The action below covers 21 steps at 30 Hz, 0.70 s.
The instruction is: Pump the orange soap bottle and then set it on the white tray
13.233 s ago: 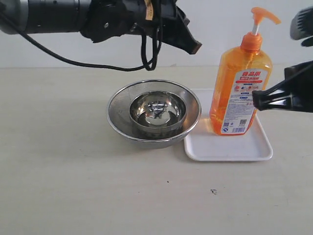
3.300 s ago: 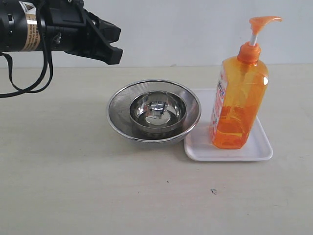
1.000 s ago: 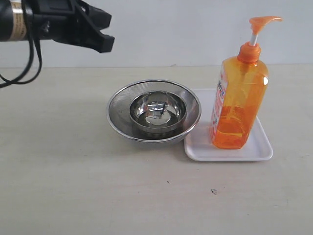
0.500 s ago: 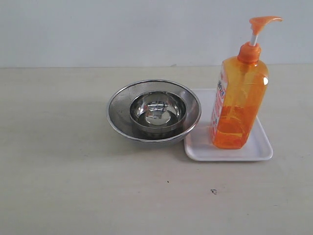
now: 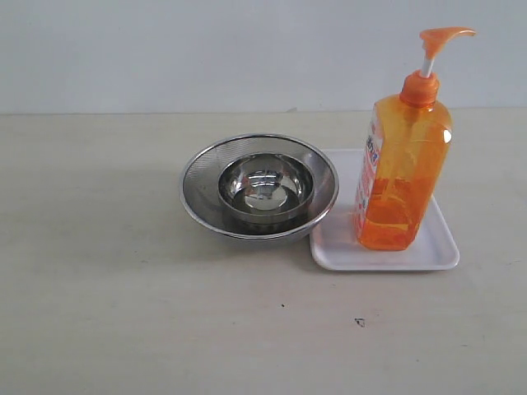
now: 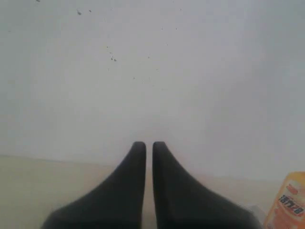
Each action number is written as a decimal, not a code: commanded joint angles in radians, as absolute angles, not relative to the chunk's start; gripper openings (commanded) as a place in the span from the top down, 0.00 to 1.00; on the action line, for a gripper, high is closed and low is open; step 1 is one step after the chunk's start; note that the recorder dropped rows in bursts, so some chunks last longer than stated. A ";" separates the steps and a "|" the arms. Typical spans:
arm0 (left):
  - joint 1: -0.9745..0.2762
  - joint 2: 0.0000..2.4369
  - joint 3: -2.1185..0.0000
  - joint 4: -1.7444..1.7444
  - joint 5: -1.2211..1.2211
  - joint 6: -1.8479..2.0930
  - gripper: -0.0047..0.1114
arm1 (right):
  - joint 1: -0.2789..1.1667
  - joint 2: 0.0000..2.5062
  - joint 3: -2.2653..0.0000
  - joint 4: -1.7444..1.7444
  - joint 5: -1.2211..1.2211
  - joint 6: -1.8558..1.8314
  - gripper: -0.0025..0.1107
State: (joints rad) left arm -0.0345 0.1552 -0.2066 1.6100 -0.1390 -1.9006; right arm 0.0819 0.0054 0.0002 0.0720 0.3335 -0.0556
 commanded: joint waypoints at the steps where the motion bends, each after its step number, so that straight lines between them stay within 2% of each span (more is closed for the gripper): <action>1: -0.030 0.147 -0.204 1.549 -0.122 -1.924 0.92 | 0.079 0.000 0.000 0.068 0.329 -0.058 0.98; 3: -0.030 0.147 -0.204 1.500 -0.113 -1.799 0.92 | 0.079 0.000 0.000 0.068 0.329 -0.058 0.98; 6: -0.030 0.147 -0.204 1.213 -0.100 -1.269 0.92 | 0.079 0.000 0.000 0.068 0.329 -0.058 0.98; 10: -0.030 0.147 -0.202 0.272 -0.061 -0.083 0.92 | 0.079 0.000 0.000 0.068 0.329 -0.058 0.98; 13: -0.030 0.147 -0.202 -0.244 0.000 0.453 0.92 | 0.079 0.000 0.000 0.068 0.329 -0.058 0.98; 16: -0.030 0.147 -0.202 -0.445 0.102 0.636 0.92 | 0.079 0.000 0.000 0.068 0.329 -0.058 0.98; 21: -0.030 0.147 -0.175 -0.460 0.189 0.508 0.92 | 0.079 0.000 0.000 0.068 0.329 -0.058 0.98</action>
State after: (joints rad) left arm -0.0345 0.1534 -0.1979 -0.4162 0.1510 0.5581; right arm 0.0819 0.0054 0.0002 0.0720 0.3335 -0.0550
